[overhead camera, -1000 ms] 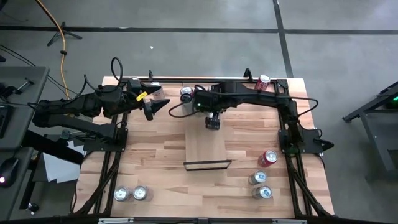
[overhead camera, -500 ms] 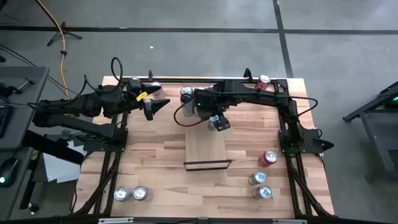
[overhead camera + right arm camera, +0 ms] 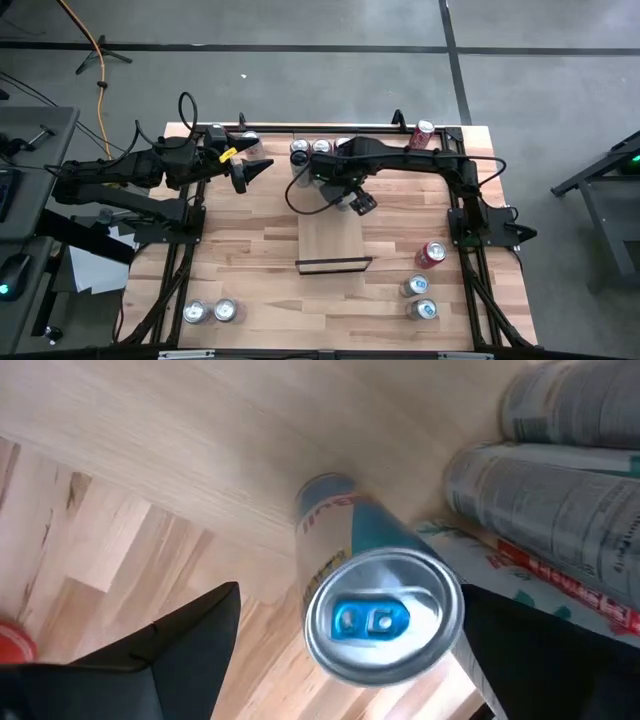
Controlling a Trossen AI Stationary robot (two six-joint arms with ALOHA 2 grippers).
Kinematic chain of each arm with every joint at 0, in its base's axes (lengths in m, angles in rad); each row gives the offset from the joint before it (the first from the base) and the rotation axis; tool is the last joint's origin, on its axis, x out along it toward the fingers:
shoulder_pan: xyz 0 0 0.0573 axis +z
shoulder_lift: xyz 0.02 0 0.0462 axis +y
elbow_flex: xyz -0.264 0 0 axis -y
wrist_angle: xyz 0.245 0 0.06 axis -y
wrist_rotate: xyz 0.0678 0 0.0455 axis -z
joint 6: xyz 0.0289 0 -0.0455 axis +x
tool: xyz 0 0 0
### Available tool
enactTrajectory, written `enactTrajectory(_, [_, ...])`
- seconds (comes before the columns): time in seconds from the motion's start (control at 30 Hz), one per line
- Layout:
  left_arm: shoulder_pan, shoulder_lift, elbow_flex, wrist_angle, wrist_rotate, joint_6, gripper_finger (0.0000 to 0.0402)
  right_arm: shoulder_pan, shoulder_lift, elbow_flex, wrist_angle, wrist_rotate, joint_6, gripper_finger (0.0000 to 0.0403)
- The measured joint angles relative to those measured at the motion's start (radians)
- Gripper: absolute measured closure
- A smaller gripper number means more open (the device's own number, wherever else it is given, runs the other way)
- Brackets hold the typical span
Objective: Place canned beverage on shelf
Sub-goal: Put the blue soda can on the shelf
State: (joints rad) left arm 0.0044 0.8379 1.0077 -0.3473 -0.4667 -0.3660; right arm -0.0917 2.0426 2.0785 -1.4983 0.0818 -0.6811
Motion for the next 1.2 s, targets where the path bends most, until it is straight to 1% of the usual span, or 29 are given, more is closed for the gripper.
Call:
enactTrajectory(0.27, [0.0, 0.0, 0.0, 0.0, 0.0, 0.001, 0.0049, 0.0, 0.0, -0.015, 0.032, 0.004, -0.012, 0.0046])
enactTrajectory(0.37, [0.0, 0.0, 0.0, 0.0, 0.0, 0.001, 0.0049, 0.0, 0.0, -0.015, 0.032, 0.023, -0.019, 0.0055])
enactTrajectory(0.47, [0.0, 0.0, 0.0, 0.0, 0.0, 0.001, 0.0049, 0.0, 0.0, -0.015, 0.032, 0.042, -0.01, 0.0081])
enactTrajectory(0.67, [0.0, 0.0, 0.0, 0.0, 0.0, 0.001, 0.0049, 0.0, 0.0, -0.015, 0.034, 0.042, 0.037, 0.0158])
enactTrajectory(0.73, [0.0, 0.0, 0.0, 0.0, 0.0, 0.001, 0.0049, 0.0, 0.0, -0.015, 0.034, 0.042, 0.073, 0.0178])
enactTrajectory(0.93, [0.0, 0.0, 0.0, 0.0, 0.0, 0.001, 0.0049, 0.0, 0.0, -0.015, 0.044, 0.047, 0.275, 0.018])
enactTrajectory(1.1, [0.0, 0.0, 0.0, 0.0, 0.0, 0.001, 0.0049, -0.002, 0.0, -0.015, 0.058, 0.072, 0.417, 0.016])
enactTrajectory(1.2, [0.0, 0.0, 0.0, 0.0, 0.0, 0.001, 0.0049, -0.008, 0.0, -0.015, 0.062, 0.09, 0.486, 0.0166])
